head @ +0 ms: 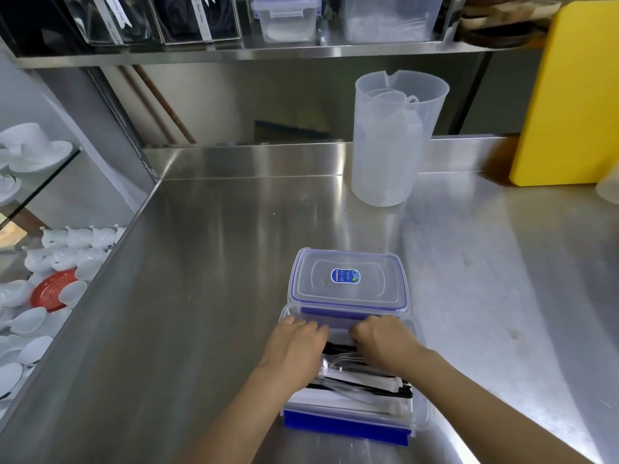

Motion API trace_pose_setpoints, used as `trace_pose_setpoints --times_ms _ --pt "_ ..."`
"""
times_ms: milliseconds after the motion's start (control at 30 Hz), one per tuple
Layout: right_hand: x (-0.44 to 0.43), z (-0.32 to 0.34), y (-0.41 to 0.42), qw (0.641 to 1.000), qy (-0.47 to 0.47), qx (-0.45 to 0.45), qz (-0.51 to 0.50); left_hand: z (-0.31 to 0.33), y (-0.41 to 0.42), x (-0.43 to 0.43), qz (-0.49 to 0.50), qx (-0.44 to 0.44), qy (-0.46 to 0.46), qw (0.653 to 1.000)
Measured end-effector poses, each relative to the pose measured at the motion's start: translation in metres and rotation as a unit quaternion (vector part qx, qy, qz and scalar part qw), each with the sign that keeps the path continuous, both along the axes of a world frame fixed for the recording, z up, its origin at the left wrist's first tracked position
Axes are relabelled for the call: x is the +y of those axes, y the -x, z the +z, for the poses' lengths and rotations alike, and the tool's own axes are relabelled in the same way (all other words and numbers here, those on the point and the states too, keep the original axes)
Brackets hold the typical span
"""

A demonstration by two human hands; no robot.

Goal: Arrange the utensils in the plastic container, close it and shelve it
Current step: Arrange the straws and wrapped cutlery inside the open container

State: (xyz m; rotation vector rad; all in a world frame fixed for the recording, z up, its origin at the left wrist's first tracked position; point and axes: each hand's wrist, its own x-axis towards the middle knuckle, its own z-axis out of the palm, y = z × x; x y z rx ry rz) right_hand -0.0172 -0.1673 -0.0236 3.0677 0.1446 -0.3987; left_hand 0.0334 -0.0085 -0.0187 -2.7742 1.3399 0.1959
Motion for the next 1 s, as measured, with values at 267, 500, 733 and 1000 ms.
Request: trace_pose_setpoints --times_ms 267,500,733,1000 --pt "-0.002 -0.002 0.001 0.997 -0.043 0.021 -0.064 0.003 -0.004 -0.003 0.013 0.002 0.072 0.997" --pt "0.004 0.001 0.006 0.997 0.01 -0.075 -0.008 0.007 0.0 -0.002 0.003 -0.013 0.063 0.998" --pt "0.007 0.005 0.009 0.995 -0.006 -0.097 -0.004 0.001 0.0 0.0 0.012 -0.02 0.068 0.997" --pt "0.005 0.0 0.008 0.989 0.006 -0.144 -0.001 0.003 0.0 -0.001 0.008 -0.02 0.042 0.999"
